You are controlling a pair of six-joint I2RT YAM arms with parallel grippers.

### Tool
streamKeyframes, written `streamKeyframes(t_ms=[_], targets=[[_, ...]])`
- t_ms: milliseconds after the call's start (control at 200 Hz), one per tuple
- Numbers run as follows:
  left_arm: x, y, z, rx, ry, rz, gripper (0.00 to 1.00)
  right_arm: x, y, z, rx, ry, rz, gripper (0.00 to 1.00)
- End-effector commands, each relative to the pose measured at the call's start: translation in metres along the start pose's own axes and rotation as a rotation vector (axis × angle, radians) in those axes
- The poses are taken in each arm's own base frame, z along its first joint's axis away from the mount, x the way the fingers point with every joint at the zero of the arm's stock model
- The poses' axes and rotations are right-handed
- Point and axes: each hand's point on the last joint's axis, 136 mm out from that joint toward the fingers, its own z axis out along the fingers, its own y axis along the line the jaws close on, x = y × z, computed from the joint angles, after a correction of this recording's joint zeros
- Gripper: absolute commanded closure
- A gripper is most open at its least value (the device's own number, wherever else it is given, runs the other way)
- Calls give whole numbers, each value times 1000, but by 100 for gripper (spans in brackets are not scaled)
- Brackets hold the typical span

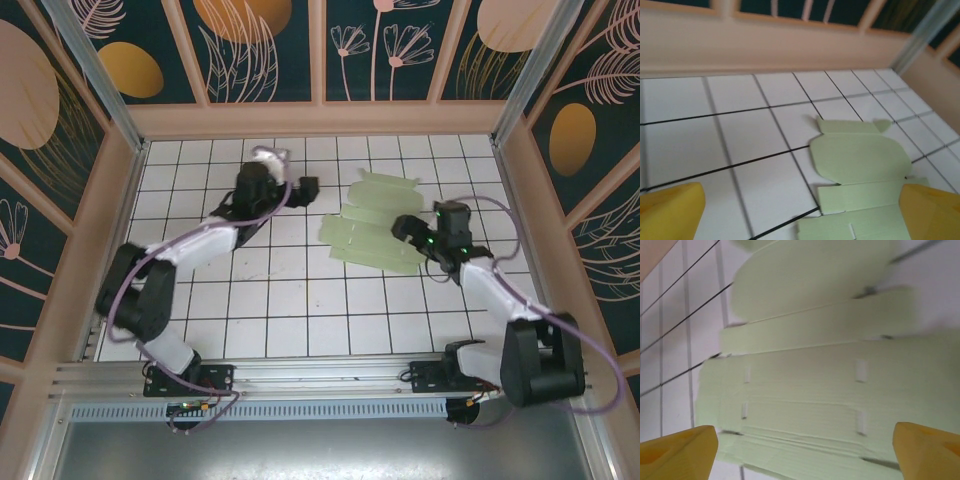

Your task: Fold the paper box

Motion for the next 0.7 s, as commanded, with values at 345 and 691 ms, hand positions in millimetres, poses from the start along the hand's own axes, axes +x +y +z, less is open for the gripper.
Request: streamKeyframes(t_ms=[345, 691], targets=[[81, -94, 154, 256, 361, 167, 39, 37, -59, -27, -21, -31, 289, 19], [136, -62, 190, 106, 463, -37, 55, 46, -30, -30, -154, 17, 220, 19]])
